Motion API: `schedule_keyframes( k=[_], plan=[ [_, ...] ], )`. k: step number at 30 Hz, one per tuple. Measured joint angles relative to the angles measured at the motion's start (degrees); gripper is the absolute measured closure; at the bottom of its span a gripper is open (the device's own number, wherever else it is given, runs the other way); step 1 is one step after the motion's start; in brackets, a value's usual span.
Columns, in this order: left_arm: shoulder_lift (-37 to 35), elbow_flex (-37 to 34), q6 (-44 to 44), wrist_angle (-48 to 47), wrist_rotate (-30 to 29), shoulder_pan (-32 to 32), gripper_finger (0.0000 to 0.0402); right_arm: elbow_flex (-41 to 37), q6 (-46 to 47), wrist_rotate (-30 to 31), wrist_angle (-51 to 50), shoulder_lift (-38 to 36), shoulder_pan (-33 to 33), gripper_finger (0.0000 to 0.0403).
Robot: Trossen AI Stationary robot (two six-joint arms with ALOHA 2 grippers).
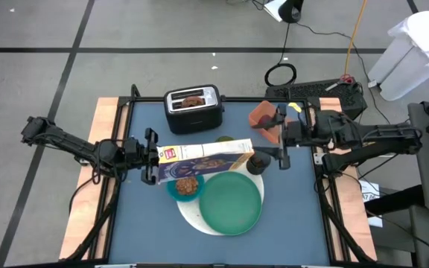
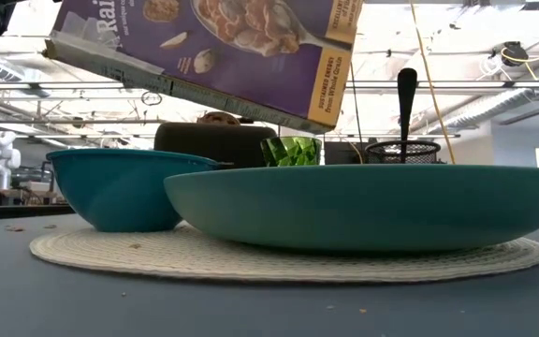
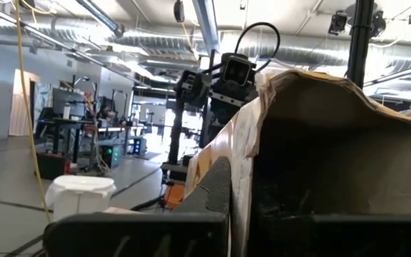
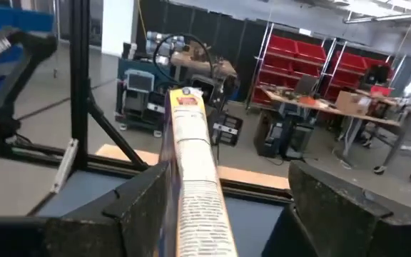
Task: Arrange a breakfast setting
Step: Pour the cereal from the purple cereal box into the blue bowl
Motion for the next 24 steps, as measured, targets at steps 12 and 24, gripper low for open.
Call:
schedule_keyframes(
  k=[12, 24],
  plan=[
    [0.0, 0.0, -1.0, -0.3, 0.2, 0.0, 0.0399, 0.0, -3.1, 0.0, 2.5, 9.3, 0.0, 0.0124],
    [0.0, 0.0, -4.3, -4.3, 0.7, 0.0, 0.0399, 0.0, -1.7, -4.3, 7.6, 13.3, 0.0, 0.0124]
  ],
)
